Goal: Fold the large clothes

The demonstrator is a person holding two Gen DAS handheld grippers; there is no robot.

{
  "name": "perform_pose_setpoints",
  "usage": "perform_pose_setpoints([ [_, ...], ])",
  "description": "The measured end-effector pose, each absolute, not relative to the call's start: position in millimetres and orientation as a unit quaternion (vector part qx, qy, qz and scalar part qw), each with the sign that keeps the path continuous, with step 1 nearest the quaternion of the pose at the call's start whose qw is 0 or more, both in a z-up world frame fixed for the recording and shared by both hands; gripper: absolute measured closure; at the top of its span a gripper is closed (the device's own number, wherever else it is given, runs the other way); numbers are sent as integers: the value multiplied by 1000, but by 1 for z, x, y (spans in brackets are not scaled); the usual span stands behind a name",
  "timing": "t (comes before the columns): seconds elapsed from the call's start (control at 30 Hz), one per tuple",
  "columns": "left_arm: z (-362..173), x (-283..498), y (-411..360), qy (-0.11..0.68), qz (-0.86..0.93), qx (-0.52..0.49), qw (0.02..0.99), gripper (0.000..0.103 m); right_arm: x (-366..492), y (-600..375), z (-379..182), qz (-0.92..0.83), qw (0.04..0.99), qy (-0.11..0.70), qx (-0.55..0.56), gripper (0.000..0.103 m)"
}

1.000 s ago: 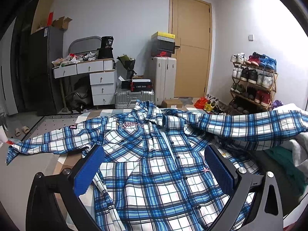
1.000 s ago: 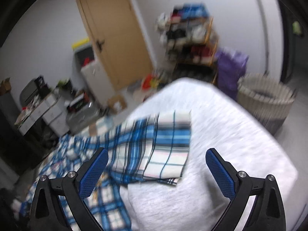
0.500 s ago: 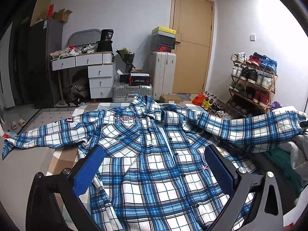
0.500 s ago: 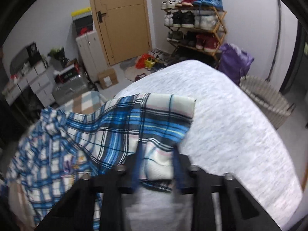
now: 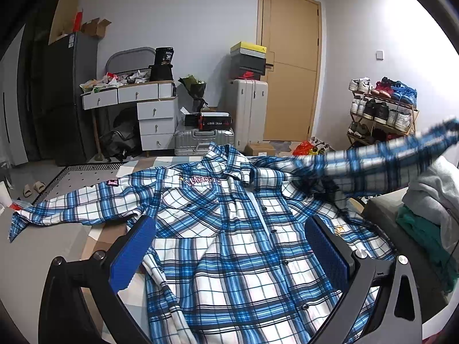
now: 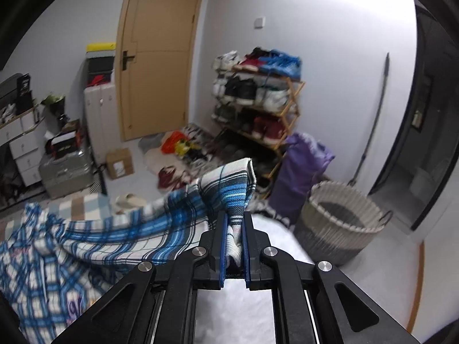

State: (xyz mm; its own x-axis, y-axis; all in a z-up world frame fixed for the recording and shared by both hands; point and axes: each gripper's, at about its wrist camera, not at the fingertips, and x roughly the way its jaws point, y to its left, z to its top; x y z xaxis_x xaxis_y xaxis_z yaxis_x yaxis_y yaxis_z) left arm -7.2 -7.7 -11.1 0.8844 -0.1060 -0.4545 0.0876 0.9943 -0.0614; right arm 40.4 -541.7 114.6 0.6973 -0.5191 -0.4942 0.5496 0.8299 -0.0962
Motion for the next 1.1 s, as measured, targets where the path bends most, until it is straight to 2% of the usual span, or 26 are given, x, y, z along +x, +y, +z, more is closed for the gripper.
perform_pose_setpoints([
  [0.37,-15,-7,18,227,-25,11,973,1,85,-543,155,-354,909,221,-8,94],
  [0.77,-11,-5,58,221,0,-37,975,1,91,-532,183,-393,901,185,-19,94],
  [1.0,-5,-11,73,206,10,-51,977,1,107,-499,186,-356,911,200,-52,94],
  [1.1,-2,-12,80,199,16,-62,978,1,108,-472,197,-313,930,188,-24,94],
])
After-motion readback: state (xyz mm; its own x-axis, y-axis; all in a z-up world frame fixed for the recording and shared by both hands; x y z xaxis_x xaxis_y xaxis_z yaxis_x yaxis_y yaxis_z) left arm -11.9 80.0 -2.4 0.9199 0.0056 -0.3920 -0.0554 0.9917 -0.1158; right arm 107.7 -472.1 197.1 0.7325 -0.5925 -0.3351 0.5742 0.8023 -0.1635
